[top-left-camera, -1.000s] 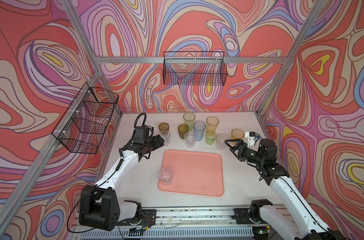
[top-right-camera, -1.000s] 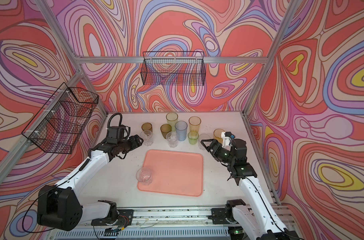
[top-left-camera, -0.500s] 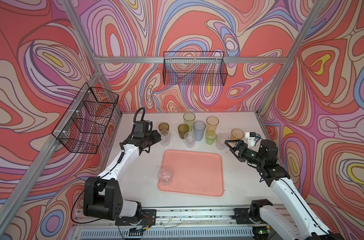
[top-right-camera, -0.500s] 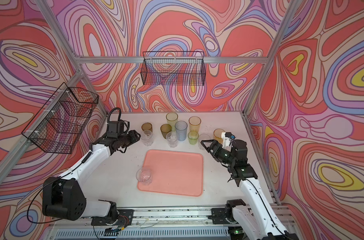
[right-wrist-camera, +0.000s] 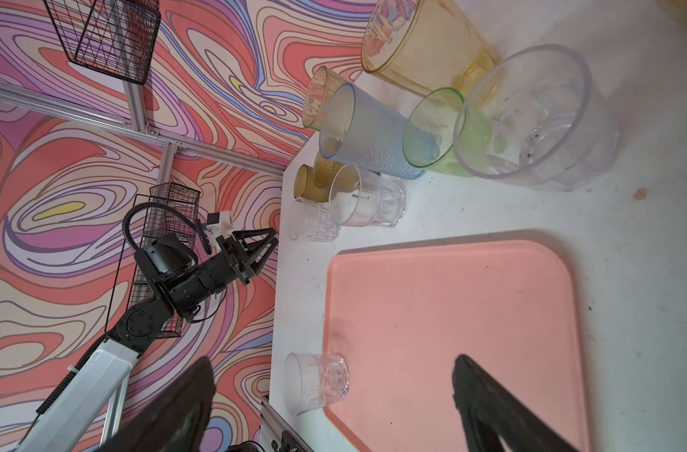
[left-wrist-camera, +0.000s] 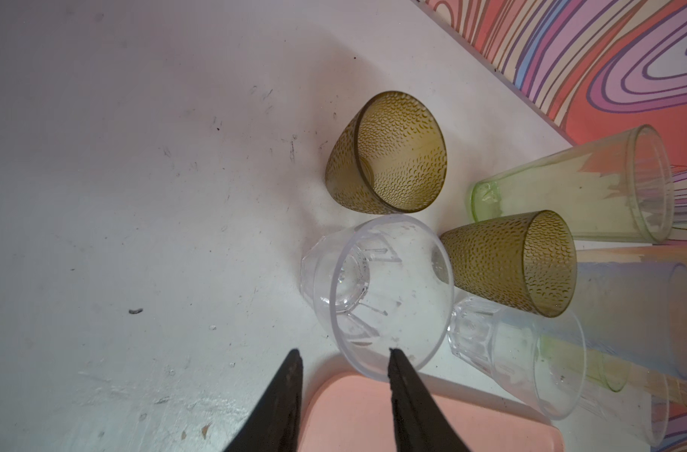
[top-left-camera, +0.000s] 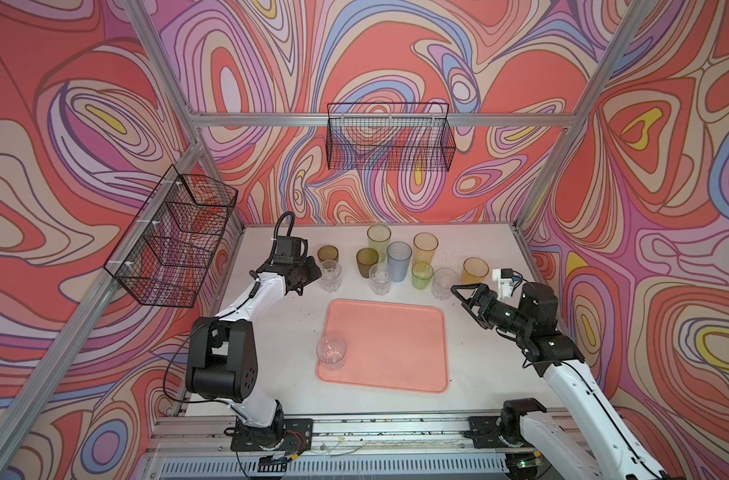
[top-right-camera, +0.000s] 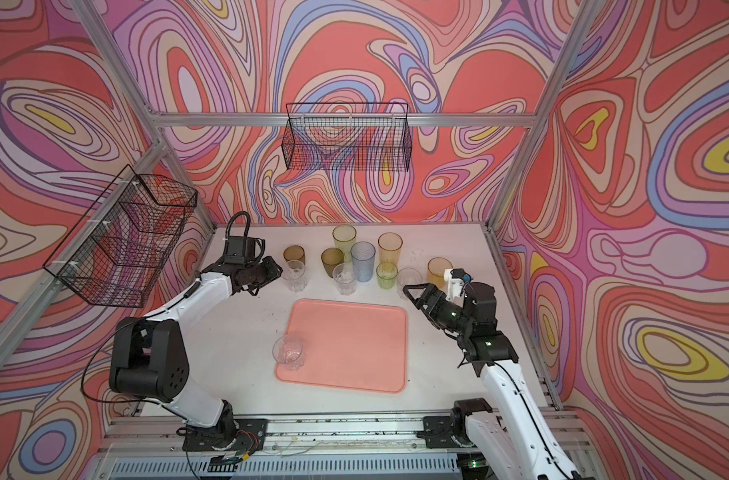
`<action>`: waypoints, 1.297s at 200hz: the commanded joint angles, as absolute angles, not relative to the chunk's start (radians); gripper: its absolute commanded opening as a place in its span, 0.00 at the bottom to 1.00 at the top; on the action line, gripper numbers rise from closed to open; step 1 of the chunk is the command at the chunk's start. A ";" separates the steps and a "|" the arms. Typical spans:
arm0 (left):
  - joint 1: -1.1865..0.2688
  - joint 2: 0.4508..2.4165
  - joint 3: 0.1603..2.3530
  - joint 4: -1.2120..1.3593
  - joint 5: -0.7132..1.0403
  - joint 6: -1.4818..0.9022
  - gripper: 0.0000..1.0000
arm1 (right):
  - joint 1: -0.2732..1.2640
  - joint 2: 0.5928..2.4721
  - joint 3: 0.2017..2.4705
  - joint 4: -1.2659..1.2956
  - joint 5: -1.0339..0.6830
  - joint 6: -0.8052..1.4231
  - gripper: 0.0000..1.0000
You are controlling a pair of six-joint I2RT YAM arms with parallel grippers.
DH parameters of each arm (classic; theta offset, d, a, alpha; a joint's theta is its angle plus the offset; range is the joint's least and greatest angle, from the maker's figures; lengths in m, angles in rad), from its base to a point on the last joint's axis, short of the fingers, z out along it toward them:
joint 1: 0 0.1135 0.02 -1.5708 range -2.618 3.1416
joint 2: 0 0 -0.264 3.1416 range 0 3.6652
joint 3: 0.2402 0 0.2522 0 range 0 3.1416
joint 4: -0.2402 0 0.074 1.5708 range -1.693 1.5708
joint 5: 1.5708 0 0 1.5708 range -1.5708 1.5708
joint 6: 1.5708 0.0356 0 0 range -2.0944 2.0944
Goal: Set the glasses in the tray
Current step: 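Open the left gripper and move it back toward the glass cluster, then grasp a second clear glass by its rim with the left gripper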
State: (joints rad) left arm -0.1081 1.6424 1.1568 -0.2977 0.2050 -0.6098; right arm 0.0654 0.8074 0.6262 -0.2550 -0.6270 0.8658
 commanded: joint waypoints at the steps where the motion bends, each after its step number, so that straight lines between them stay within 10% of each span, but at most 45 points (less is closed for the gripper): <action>1: -0.095 1.694 1.201 -0.287 0.221 -0.607 0.39 | 0.069 0.792 0.618 -0.283 -0.607 0.848 0.98; 259: -0.094 1.744 1.240 -0.368 0.146 -0.519 0.07 | 0.069 0.792 0.605 -0.299 -0.588 0.867 0.98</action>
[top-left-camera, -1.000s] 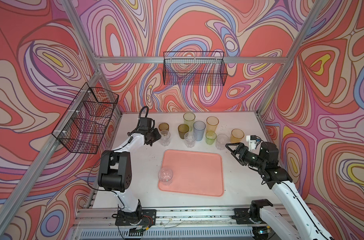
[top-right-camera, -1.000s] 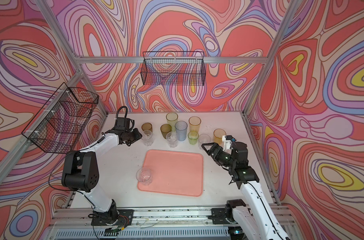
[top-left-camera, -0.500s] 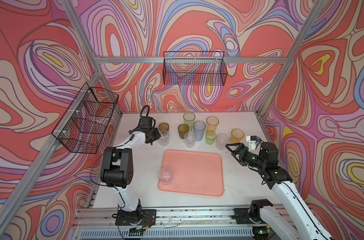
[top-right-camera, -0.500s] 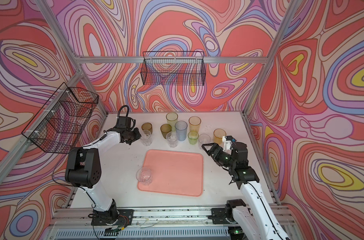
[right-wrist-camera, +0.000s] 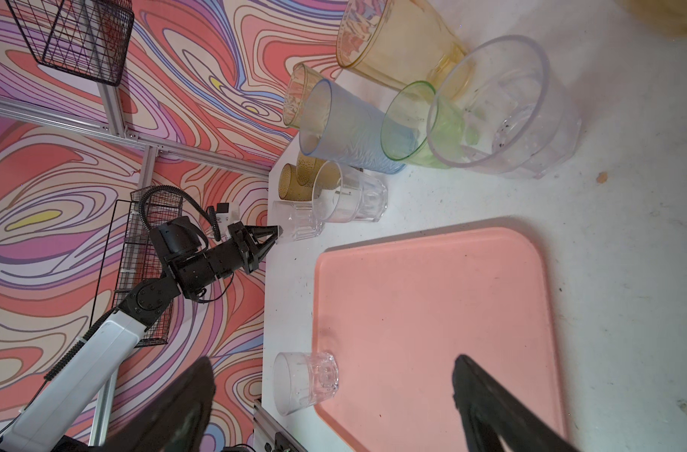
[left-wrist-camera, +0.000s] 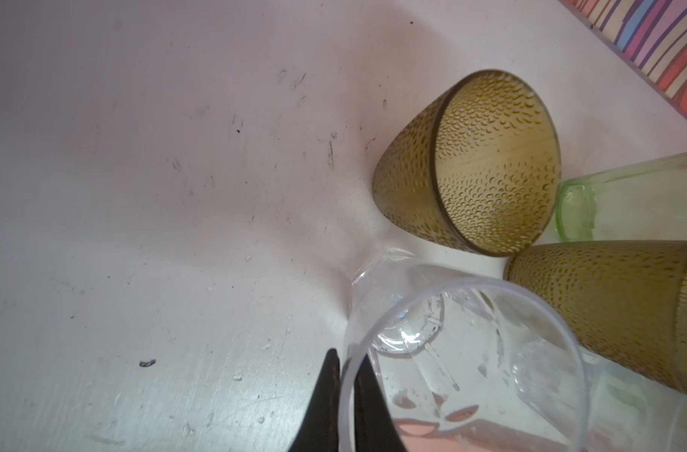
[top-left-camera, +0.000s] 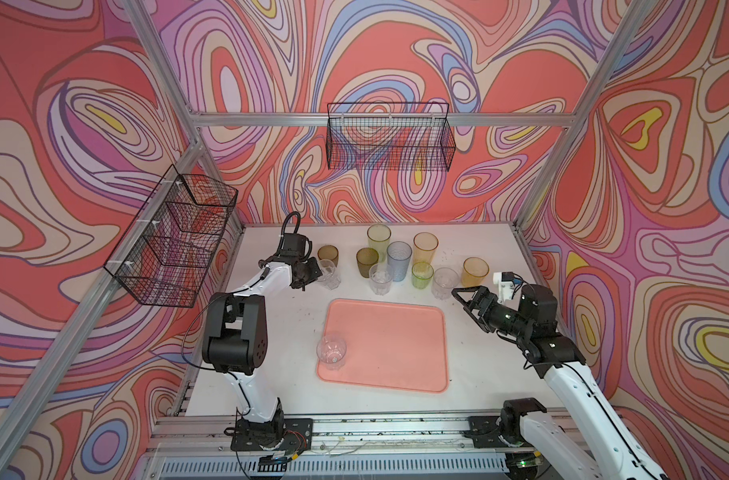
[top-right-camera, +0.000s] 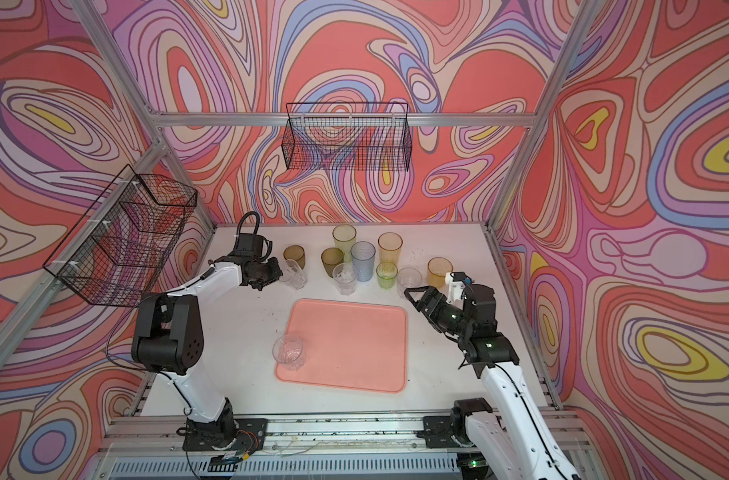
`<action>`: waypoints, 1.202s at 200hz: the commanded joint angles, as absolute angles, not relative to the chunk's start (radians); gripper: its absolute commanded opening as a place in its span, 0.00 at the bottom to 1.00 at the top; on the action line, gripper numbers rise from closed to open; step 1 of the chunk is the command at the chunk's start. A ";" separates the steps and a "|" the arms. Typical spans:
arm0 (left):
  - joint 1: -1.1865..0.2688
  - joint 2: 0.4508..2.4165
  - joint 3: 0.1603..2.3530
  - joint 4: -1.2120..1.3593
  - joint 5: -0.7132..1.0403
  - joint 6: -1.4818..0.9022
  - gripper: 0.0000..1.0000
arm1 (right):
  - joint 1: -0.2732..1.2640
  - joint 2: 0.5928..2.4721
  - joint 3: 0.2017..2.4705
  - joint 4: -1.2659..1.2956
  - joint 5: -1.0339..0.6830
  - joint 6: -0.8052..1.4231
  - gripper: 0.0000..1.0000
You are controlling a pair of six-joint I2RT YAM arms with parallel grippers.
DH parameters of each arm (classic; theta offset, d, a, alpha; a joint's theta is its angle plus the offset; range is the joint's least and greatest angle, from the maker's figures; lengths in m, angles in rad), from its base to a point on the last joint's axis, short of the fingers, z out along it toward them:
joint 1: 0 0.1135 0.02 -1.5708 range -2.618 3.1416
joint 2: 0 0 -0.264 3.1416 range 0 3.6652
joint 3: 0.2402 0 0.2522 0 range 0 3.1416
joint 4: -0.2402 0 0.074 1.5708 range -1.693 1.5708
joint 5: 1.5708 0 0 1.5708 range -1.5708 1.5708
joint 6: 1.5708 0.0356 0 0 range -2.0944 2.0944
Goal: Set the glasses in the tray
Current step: 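Grasp a second clear glass by its rim with the left gripper, then lift the second clear glass and carry it onto the pink tray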
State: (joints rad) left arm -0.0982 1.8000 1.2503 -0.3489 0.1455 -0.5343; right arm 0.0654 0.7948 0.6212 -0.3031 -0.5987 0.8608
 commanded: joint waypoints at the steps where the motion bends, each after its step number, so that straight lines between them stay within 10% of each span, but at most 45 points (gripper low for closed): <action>1: -0.094 1.742 1.239 -0.368 0.146 -0.519 0.07 | 0.069 0.792 0.605 -0.298 -0.588 0.867 0.98; 240: -0.372 1.263 0.947 -0.579 -0.043 -0.487 0.00 | 0.069 0.828 0.576 -0.268 -0.566 0.899 0.97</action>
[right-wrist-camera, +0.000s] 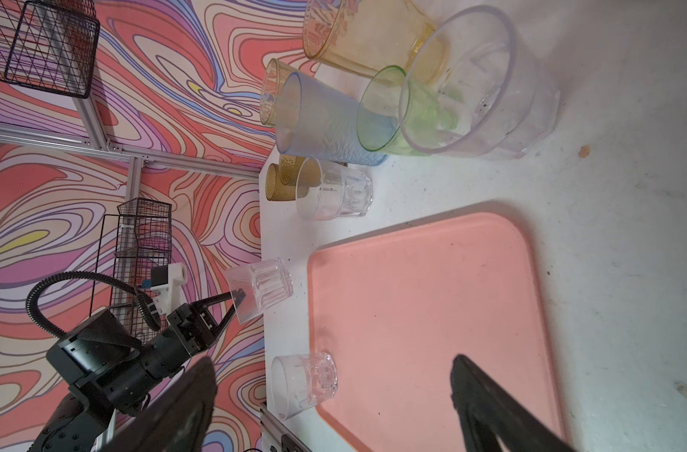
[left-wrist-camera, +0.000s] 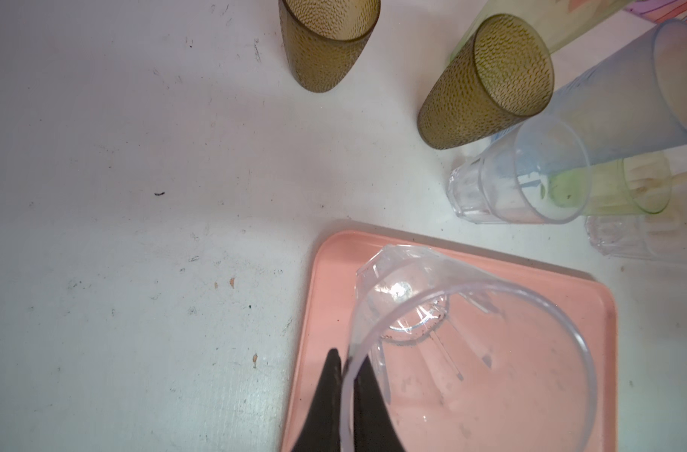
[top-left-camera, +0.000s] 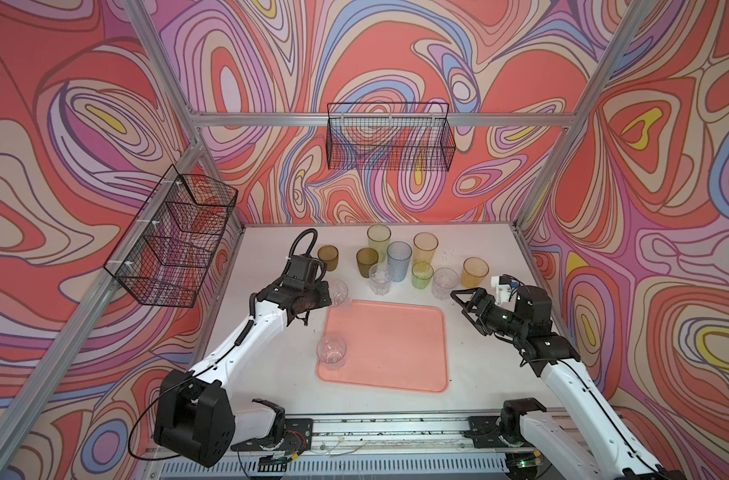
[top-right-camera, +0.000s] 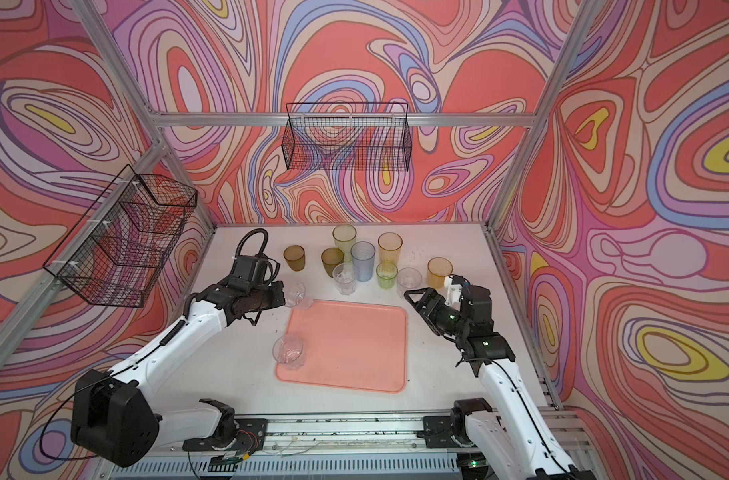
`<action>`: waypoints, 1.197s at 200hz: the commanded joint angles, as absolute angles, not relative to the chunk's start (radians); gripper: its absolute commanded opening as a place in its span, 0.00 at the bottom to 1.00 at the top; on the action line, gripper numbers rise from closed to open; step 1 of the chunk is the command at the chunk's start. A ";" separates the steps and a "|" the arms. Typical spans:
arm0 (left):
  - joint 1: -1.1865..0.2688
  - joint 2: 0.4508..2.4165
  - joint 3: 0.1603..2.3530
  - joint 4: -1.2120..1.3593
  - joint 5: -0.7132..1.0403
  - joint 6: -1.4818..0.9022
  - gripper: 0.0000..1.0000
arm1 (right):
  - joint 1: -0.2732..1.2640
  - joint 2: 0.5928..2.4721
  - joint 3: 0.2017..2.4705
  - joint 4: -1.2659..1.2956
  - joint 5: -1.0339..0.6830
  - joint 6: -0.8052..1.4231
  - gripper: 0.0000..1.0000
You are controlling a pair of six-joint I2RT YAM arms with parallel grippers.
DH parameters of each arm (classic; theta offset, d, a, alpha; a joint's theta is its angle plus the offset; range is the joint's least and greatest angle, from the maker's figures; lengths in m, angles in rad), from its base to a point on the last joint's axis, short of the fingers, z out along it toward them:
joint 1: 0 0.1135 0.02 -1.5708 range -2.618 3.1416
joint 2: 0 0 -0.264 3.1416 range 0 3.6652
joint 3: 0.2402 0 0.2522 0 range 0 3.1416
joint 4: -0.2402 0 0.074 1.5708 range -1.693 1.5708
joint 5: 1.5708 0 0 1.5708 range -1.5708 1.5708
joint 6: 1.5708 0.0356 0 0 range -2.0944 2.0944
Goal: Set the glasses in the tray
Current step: 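Lift the second clear glass and carry it onto the pink tray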
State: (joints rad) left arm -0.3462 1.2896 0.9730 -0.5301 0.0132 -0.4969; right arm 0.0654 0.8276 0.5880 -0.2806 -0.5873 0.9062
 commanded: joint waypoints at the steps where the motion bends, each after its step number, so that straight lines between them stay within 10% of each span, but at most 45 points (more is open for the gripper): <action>1: -0.372 1.264 0.945 -0.579 -0.044 -0.487 0.00 | 0.068 0.828 0.576 -0.268 -0.566 0.899 0.97; 239: -0.469 1.300 0.876 -0.611 -0.087 -0.492 0.00 | 0.069 0.824 0.540 -0.269 -0.552 0.908 0.96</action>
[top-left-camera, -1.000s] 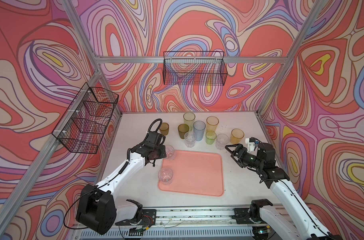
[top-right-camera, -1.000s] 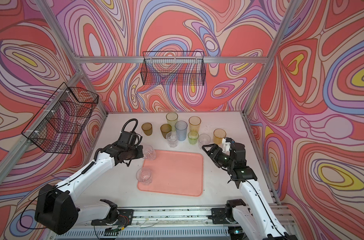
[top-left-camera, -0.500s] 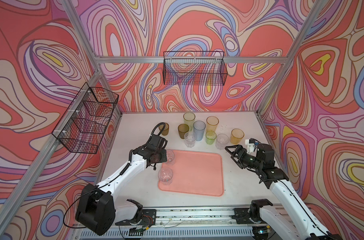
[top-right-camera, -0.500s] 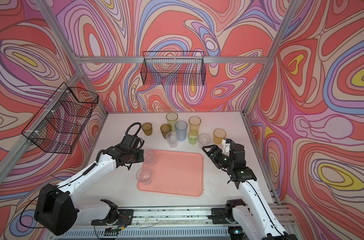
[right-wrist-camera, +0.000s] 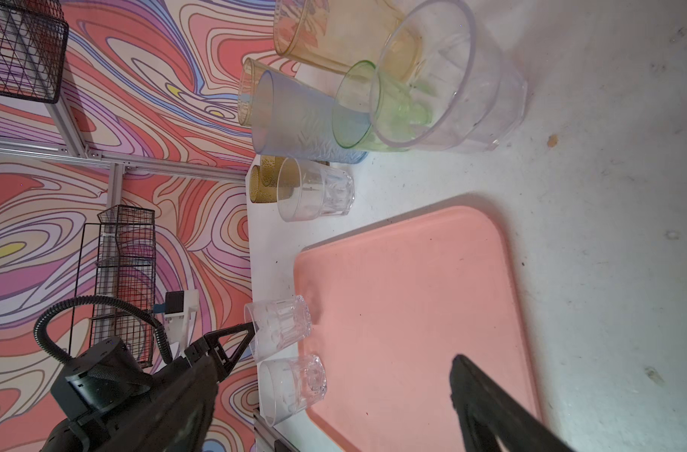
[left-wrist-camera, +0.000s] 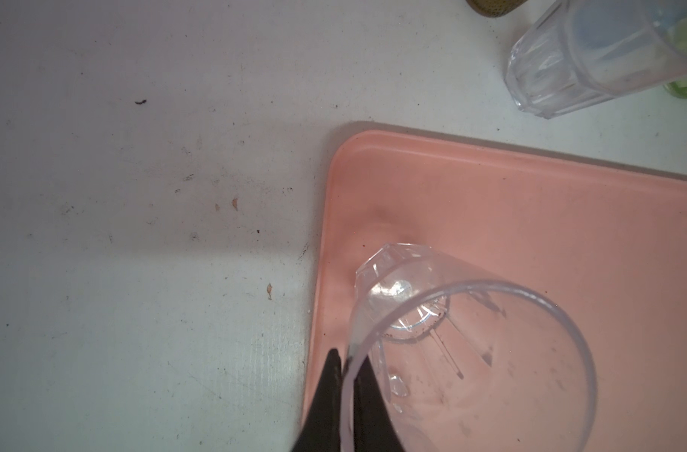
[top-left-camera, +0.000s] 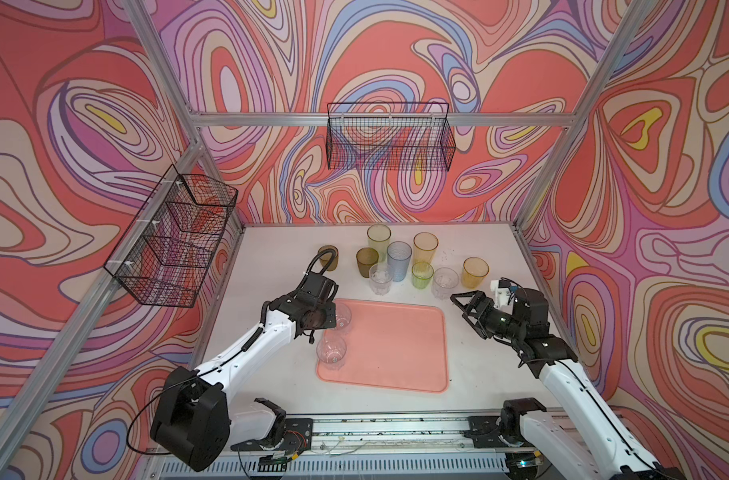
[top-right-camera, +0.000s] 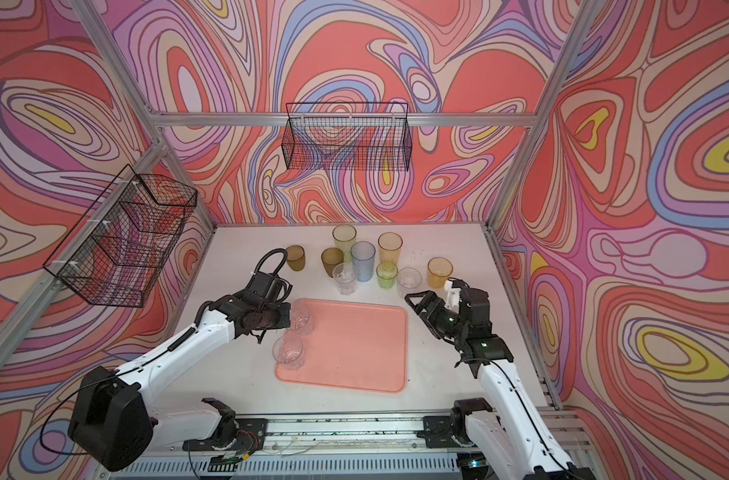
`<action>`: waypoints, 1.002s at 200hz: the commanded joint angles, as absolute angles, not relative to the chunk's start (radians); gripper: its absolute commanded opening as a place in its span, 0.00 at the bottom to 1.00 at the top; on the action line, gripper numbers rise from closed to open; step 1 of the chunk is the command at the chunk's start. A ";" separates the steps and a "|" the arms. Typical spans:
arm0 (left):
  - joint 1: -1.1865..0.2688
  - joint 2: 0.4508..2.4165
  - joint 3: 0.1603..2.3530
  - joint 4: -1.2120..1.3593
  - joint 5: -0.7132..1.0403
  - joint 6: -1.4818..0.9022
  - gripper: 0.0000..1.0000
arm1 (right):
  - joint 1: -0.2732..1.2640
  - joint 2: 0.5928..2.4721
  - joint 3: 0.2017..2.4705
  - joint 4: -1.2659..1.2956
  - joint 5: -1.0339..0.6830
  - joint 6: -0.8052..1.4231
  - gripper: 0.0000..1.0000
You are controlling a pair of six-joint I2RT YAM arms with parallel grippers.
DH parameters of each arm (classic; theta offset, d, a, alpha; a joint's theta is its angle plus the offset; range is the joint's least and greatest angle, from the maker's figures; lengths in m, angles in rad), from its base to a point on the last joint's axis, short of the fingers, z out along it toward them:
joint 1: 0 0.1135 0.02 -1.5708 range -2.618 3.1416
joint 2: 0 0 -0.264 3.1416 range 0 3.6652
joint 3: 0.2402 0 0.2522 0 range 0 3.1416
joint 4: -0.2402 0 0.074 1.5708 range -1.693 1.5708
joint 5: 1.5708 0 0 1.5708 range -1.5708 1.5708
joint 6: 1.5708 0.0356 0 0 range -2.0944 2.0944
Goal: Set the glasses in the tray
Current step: 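Lift the second clear glass and carry it onto the pink tray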
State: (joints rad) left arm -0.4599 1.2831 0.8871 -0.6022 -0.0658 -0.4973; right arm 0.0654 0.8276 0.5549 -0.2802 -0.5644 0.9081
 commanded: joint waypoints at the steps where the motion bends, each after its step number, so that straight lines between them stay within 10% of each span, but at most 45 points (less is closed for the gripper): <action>1: -0.469 1.300 0.877 -0.611 -0.087 -0.492 0.00 | 0.069 0.825 0.539 -0.270 -0.551 0.908 0.96; 200: -0.487 1.337 0.867 -0.637 -0.098 -0.479 0.00 | 0.069 0.833 0.521 -0.272 -0.548 0.911 0.96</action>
State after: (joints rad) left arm -0.4774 1.3315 0.8780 -0.6029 -0.0837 -0.4892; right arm 0.0654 0.8326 0.5369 -0.2810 -0.5610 0.9108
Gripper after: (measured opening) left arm 0.085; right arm 0.962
